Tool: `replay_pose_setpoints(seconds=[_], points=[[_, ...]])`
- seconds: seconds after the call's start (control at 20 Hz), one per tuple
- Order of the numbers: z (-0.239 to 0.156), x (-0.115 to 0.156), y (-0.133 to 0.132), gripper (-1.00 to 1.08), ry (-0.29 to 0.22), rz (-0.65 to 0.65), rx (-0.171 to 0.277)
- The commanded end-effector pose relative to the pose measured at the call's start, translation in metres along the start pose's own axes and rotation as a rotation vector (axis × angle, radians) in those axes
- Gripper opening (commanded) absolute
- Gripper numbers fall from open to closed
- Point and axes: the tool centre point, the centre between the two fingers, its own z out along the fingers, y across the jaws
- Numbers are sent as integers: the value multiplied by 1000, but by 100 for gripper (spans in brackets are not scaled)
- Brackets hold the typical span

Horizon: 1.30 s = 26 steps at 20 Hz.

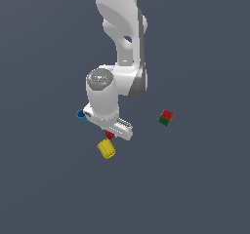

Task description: Pick up a designated object from a clutter of objects.

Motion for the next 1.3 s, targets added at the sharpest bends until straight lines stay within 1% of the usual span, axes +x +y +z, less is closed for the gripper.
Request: replay_pose_setpoints(seconds=[0.0,0.7,1.25], points=[[-25,12,9,-100,1,0,0],[-158,78,59,-100,1,0,0],[-234,118,86,-100,1,0,0]])
